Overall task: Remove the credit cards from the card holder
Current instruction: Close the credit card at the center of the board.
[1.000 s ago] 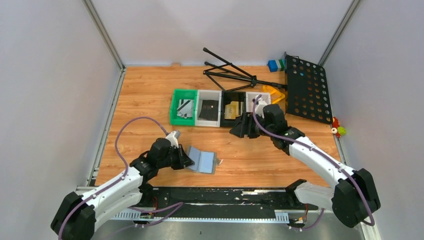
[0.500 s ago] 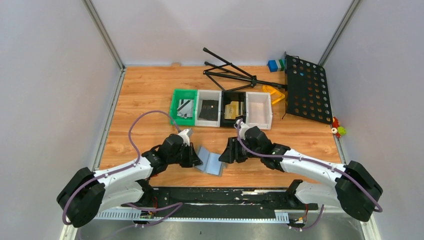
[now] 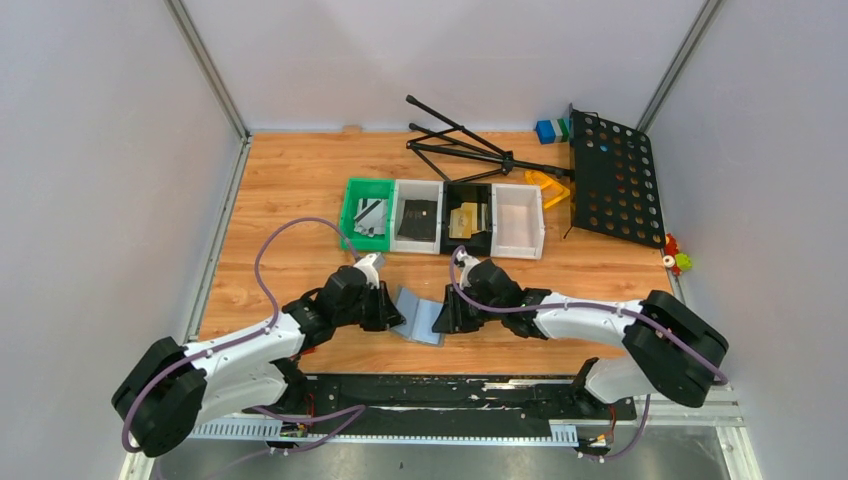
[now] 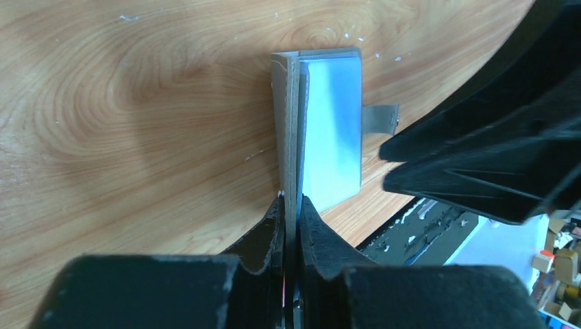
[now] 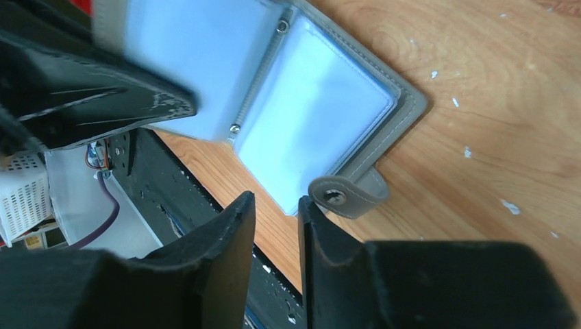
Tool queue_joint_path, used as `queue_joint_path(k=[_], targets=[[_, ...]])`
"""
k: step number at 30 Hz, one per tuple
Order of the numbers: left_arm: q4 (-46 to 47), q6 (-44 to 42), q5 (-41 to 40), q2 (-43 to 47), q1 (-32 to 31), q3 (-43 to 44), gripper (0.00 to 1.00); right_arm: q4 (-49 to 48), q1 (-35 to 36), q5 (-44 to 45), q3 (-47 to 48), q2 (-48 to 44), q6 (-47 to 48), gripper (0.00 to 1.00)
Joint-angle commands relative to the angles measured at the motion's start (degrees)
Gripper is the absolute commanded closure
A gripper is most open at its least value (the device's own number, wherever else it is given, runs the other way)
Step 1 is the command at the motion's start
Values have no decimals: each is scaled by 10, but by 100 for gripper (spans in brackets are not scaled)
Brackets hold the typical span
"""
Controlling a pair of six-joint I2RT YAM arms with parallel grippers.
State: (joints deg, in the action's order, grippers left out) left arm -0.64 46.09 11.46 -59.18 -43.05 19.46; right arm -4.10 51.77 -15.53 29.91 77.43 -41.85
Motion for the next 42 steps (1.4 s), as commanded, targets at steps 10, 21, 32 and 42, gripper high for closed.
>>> queue_joint_path(k=[10, 21, 32, 42], targets=[[28, 7, 8, 34, -2, 1, 82, -42, 17, 9, 27, 71, -14, 100], [26, 22, 16, 47, -2, -2, 71, -37, 18, 9, 26, 72, -16, 100], [11, 19, 47, 64, 30, 4, 63, -37, 19, 6, 29, 75, -13, 100], [42, 28, 109, 63, 67, -9, 65, -40, 22, -1, 36, 89, -14, 100]])
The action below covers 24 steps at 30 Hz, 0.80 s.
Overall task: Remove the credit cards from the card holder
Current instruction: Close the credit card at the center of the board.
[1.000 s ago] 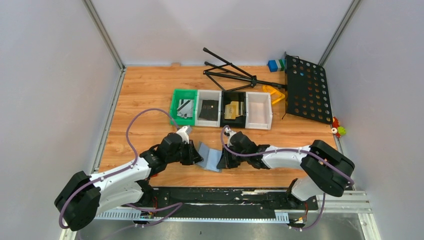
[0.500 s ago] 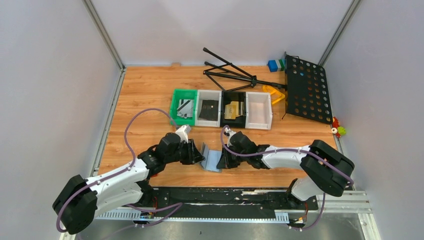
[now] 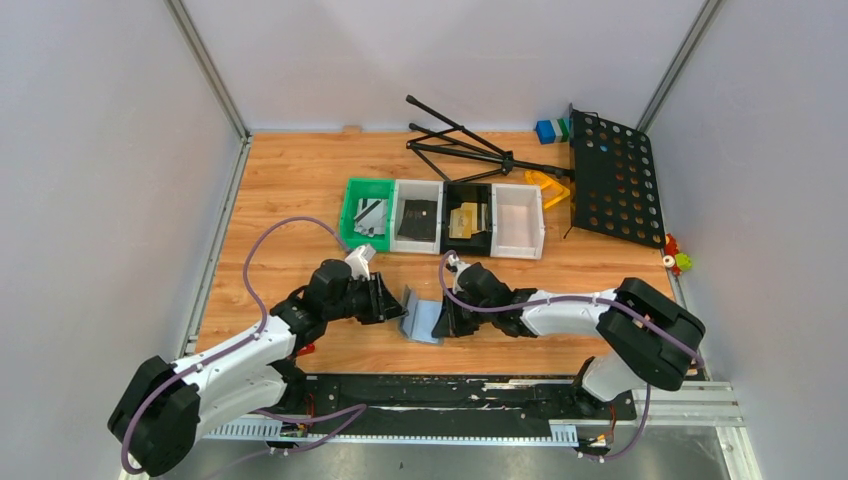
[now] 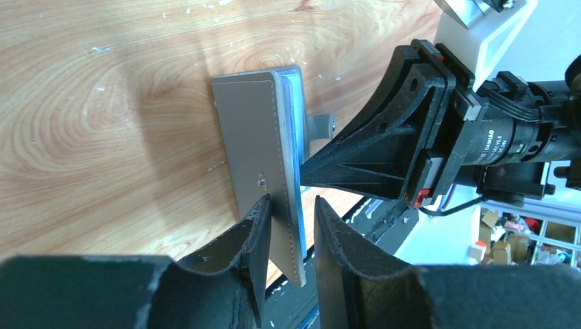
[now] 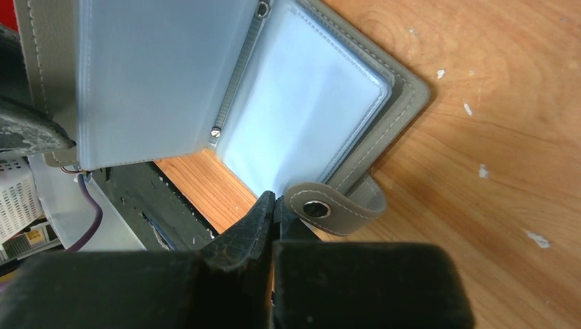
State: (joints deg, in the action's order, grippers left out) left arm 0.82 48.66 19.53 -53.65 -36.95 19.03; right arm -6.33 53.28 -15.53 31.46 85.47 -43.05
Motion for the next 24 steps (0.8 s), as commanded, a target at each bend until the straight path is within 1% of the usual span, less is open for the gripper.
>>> queue_joint_path(k=[1, 5, 9, 12, 17, 22, 24], targets=[[28, 3, 31, 7, 8, -5, 65, -18, 8, -1, 22, 10, -2, 100], [31, 2, 44, 8, 17, -9, 65, -17, 10, -2, 25, 13, -1, 100], [37, 0, 55, 11, 20, -9, 61, -16, 10, -2, 28, 15, -1, 100], [42, 0, 60, 10, 20, -10, 60, -16, 11, -2, 29, 17, -1, 100], [67, 10, 75, 7, 22, -17, 63, -16, 12, -4, 32, 19, -1, 100], [84, 15, 83, -6, 23, -20, 71, -15, 13, -5, 33, 19, -1, 100], [87, 17, 85, -12, 22, -19, 72, -14, 13, -6, 35, 17, -1, 100]])
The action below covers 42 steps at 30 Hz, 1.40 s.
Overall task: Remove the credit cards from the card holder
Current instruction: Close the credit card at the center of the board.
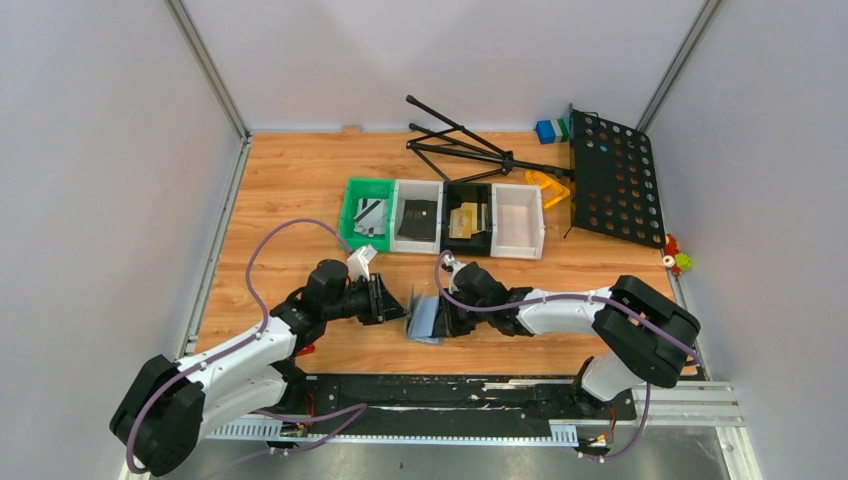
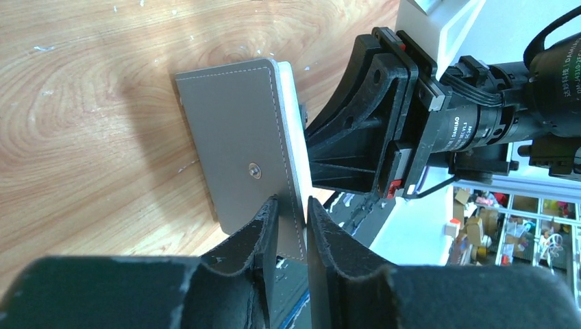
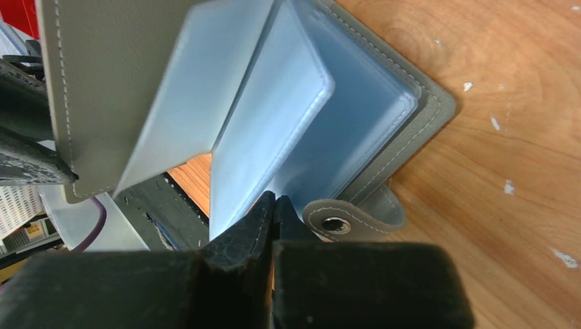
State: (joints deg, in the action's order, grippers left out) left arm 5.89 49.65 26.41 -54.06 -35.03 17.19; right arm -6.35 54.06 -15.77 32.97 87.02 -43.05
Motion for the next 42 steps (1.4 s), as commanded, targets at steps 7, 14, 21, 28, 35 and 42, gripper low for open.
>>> queue_joint_path(k=[7, 14, 21, 28, 35, 42], targets=[[-26, -29, -2, -29, 3, 19, 49, 8, 5, -1, 50, -11, 15, 99], [-37, -45, 1, -46, 3, 29, 43, 27, 8, -3, 97, 2, 30, 99], [-41, -46, -1, -20, 3, 28, 40, 14, 10, -12, 109, 25, 27, 98], [-38, -47, -3, -8, 4, 23, 38, 12, 10, -12, 111, 28, 25, 98], [-31, -48, -3, -29, 4, 23, 45, -4, 10, -17, 106, 25, 21, 97], [-26, -49, -6, -39, 3, 22, 49, 3, 10, -15, 109, 31, 23, 97]])
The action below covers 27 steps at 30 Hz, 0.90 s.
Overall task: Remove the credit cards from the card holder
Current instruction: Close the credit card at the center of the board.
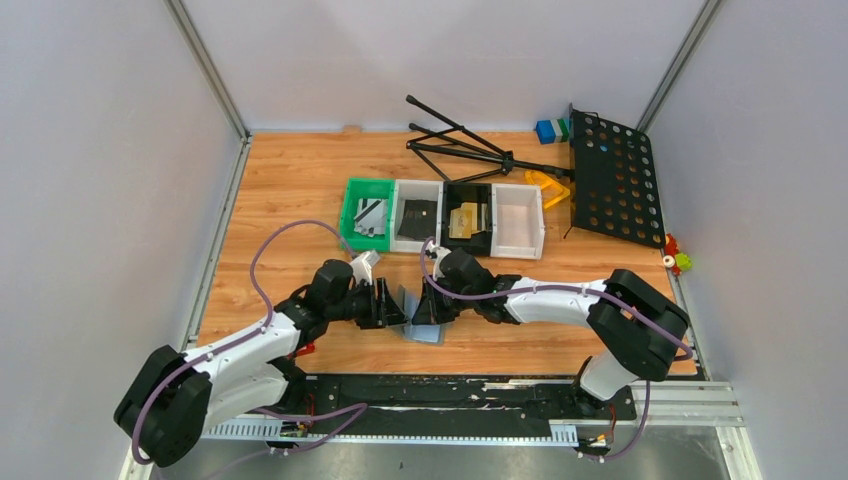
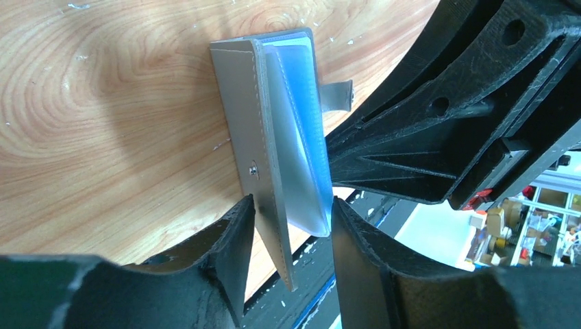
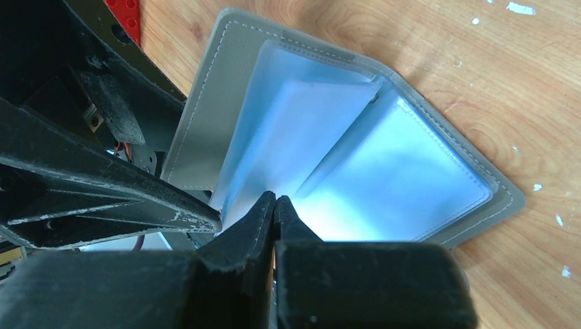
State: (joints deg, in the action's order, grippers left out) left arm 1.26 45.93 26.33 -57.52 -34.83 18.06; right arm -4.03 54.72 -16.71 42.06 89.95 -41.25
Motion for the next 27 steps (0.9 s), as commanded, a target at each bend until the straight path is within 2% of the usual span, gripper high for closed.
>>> queue_joint_path(k=[1, 5, 14, 17, 23, 27], targets=[[17, -14, -7, -7, 2, 15, 50, -20, 4, -5, 16, 3, 6, 97], [10, -25, -5, -24, 1, 19, 51, -26, 4, -8, 12, 6, 3, 97], [4, -39, -6, -43, 2, 22, 72, -29, 4, -9, 13, 15, 2, 96], [-8, -42, -11, -33, 2, 24, 72, -24, 3, -5, 10, 9, 3, 95], [-10, -38, -5, 16, 2, 25, 41, -30, 4, -15, 13, 6, 3, 94], [-7, -28, -11, 53, 1, 15, 30, -42, 6, -23, 17, 6, 4, 94]])
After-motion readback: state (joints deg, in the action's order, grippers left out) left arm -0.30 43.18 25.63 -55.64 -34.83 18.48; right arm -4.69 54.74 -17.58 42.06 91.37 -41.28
